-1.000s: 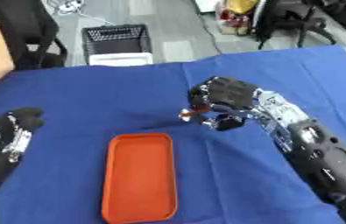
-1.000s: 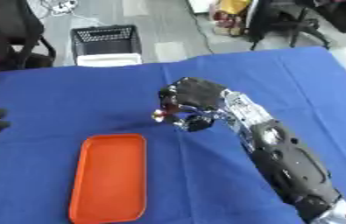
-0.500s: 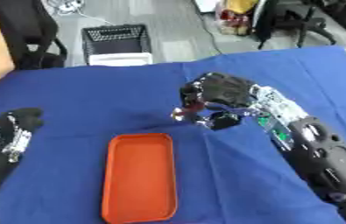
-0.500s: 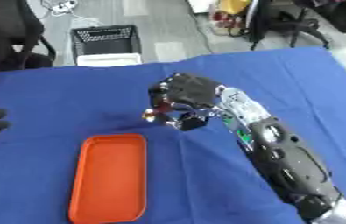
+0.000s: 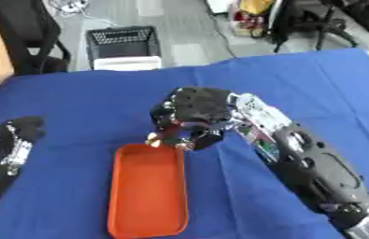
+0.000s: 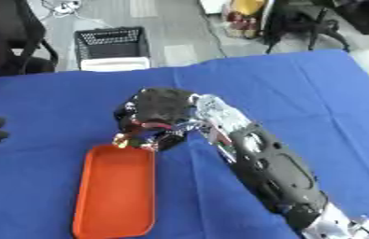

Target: Pick up objects on the table and place them in the box.

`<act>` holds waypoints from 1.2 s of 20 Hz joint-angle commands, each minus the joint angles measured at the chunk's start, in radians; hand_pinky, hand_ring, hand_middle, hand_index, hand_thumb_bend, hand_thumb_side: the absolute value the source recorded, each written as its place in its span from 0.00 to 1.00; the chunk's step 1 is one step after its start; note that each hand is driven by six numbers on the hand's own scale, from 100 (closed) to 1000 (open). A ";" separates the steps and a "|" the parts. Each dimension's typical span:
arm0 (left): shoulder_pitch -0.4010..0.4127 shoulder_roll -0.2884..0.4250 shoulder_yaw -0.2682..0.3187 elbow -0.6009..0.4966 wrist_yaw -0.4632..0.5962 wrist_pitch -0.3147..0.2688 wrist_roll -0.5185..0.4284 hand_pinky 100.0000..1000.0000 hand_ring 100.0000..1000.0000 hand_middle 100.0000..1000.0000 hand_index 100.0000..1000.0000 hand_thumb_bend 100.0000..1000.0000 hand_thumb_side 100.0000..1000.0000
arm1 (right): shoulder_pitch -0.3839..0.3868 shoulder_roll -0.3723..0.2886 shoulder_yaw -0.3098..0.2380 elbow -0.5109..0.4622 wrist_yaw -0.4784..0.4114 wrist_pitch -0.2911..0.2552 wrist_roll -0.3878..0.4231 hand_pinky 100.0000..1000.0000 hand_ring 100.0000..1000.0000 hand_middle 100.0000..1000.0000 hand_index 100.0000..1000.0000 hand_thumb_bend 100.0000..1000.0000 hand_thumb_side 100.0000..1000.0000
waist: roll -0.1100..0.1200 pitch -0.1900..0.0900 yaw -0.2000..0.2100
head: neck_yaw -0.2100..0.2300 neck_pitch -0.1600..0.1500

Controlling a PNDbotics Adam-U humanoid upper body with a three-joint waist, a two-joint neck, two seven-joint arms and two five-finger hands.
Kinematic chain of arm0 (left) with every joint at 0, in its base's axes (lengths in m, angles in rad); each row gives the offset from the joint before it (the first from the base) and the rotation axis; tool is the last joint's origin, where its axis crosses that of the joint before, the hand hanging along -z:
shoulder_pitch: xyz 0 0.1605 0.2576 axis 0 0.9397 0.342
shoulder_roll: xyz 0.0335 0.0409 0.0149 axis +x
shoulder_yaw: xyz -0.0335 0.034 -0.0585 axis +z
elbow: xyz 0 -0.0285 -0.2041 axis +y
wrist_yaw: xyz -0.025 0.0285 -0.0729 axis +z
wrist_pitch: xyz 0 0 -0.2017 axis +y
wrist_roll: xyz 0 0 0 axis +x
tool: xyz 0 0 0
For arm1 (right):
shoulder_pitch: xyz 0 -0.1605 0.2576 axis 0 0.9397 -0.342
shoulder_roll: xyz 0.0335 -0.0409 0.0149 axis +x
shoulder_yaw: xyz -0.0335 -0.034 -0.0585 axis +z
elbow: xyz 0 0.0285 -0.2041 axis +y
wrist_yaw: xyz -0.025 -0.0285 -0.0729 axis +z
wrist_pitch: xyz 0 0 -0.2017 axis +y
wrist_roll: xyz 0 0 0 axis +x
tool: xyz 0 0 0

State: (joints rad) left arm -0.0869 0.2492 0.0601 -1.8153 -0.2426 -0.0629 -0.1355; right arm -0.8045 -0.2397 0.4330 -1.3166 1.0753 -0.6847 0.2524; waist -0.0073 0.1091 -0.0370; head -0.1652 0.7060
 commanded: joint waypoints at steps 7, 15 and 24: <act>-0.015 0.001 -0.002 -0.010 0.000 0.000 -0.002 0.82 0.73 0.82 0.77 0.22 0.84 | -0.011 0.005 -0.003 0.051 0.023 -0.023 0.089 0.51 0.69 0.74 0.80 0.00 0.63 | 0.002 -0.013 0.001 | -0.014 -0.011; -0.015 0.001 -0.002 -0.010 -0.002 0.000 -0.002 0.82 0.74 0.82 0.78 0.22 0.85 | -0.002 -0.001 -0.008 0.059 0.009 -0.022 0.136 0.52 0.70 0.75 0.81 0.00 0.69 | 0.004 -0.013 -0.002 | -0.013 -0.008; -0.015 0.001 -0.002 -0.009 0.000 0.001 -0.001 0.82 0.74 0.82 0.78 0.22 0.85 | 0.005 -0.010 -0.013 0.050 -0.002 -0.011 0.143 0.52 0.69 0.74 0.81 0.00 0.68 | 0.003 -0.014 -0.001 | -0.011 -0.010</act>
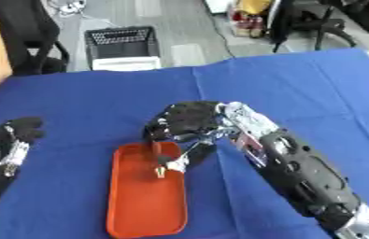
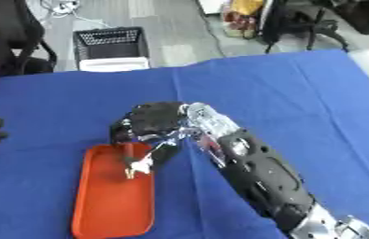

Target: Pick up objects on the table and place them in the box.

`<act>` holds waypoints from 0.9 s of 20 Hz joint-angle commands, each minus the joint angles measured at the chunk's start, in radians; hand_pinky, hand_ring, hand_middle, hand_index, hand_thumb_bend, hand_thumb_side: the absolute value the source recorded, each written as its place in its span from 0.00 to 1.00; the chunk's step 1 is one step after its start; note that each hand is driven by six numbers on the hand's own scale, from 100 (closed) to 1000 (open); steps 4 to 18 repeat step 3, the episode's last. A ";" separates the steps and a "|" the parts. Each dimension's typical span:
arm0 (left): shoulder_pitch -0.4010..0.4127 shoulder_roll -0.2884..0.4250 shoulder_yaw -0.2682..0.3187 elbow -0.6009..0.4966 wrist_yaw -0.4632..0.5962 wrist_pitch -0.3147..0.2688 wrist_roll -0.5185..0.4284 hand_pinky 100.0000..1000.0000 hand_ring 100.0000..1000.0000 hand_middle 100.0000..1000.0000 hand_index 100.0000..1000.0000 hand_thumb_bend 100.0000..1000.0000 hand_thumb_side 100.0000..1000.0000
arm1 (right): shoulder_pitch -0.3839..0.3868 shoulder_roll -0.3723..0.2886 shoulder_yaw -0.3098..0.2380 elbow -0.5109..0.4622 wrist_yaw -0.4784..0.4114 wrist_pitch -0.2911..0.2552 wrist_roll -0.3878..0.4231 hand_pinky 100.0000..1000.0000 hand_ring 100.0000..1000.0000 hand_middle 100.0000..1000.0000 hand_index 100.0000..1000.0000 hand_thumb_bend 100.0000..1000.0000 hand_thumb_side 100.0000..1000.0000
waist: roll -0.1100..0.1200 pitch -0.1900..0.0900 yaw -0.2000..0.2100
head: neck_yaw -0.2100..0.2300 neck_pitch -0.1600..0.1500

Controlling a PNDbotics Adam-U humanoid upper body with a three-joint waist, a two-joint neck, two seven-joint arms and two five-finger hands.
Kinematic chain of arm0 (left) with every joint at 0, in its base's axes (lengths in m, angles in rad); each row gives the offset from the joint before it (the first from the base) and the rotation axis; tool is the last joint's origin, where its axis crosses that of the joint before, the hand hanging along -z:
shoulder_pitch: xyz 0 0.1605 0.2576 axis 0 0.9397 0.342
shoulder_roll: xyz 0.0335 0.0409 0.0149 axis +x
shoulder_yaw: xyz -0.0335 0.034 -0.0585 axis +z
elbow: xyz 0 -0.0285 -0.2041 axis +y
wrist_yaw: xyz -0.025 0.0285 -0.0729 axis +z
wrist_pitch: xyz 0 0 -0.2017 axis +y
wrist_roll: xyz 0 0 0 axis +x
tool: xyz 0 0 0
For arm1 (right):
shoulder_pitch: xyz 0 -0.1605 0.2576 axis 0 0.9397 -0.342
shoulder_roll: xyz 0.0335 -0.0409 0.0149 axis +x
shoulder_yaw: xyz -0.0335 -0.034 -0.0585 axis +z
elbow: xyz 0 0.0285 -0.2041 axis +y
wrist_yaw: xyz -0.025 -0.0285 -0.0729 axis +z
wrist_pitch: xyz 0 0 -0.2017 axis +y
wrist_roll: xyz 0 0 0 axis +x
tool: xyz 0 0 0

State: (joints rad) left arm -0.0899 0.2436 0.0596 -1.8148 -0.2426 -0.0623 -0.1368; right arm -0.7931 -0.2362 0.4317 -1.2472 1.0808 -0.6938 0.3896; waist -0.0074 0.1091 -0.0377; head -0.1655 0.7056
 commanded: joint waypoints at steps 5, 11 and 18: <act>-0.012 0.006 -0.001 -0.009 0.000 0.001 0.001 0.82 0.74 0.82 0.78 0.22 0.86 | -0.005 -0.022 -0.023 -0.052 -0.020 0.005 -0.004 0.52 0.69 0.74 0.80 0.00 0.64 | 0.003 -0.014 -0.001 | -0.010 -0.010; -0.012 0.006 -0.001 -0.009 0.000 0.001 0.001 0.82 0.74 0.82 0.78 0.22 0.86 | -0.005 -0.022 -0.023 -0.052 -0.020 0.005 -0.004 0.52 0.69 0.74 0.80 0.00 0.64 | 0.003 -0.014 -0.001 | -0.010 -0.010; -0.012 0.006 -0.001 -0.009 0.000 0.001 0.001 0.82 0.74 0.82 0.78 0.22 0.86 | -0.005 -0.022 -0.023 -0.052 -0.020 0.005 -0.004 0.52 0.69 0.74 0.80 0.00 0.64 | 0.003 -0.014 -0.001 | -0.010 -0.010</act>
